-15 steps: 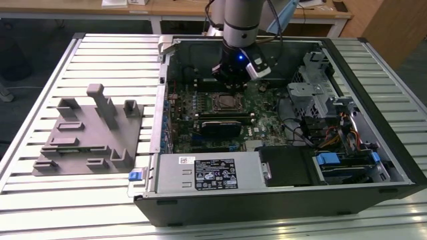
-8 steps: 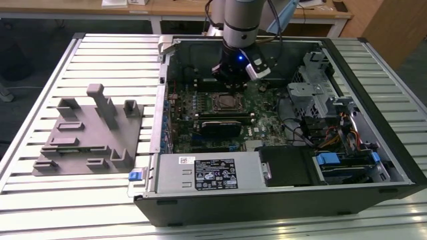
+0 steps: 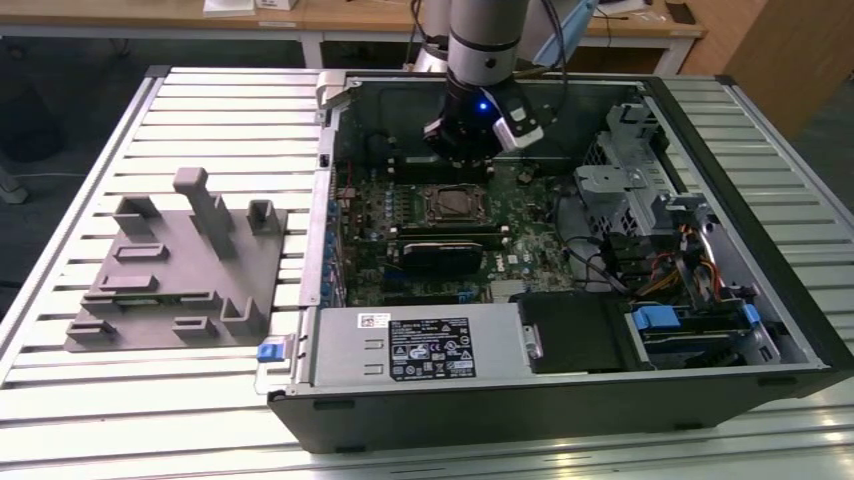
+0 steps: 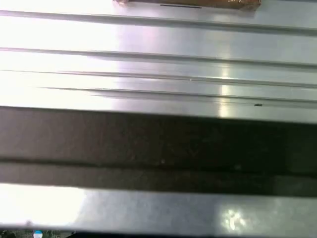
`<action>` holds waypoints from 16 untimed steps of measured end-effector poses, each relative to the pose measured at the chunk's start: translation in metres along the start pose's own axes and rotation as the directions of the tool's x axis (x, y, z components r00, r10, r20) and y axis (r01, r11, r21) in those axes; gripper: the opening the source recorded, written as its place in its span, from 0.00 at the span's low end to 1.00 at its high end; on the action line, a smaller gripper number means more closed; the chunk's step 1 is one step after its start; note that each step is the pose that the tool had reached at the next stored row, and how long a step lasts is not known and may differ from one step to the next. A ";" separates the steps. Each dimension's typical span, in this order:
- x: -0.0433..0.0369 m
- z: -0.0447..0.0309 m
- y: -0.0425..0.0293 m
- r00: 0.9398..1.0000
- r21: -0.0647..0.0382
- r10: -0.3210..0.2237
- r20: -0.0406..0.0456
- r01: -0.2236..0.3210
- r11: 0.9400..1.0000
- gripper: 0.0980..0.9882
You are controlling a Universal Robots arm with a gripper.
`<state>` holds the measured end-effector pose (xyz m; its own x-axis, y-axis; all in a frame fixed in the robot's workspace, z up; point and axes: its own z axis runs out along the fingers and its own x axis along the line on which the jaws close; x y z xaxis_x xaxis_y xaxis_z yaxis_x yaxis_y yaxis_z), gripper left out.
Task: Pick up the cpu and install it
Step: 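Install the first cpu locking lever, then install the second cpu locking lever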
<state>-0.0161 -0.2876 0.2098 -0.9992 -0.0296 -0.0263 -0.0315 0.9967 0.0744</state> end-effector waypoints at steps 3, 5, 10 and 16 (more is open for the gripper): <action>0.0000 -0.0002 -0.0018 1.000 0.000 0.000 0.000 0.000 1.000 0.01; 0.0000 -0.0002 -0.0025 1.000 0.000 0.000 0.000 0.000 1.000 0.01; -0.0003 -0.0002 -0.0035 1.000 0.000 0.000 0.000 0.000 1.000 0.01; -0.0006 -0.0004 -0.0046 1.000 0.000 0.000 0.000 0.000 1.000 0.01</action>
<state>-0.0153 -0.2922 0.2099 -0.9992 -0.0294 -0.0263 -0.0313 0.9967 0.0743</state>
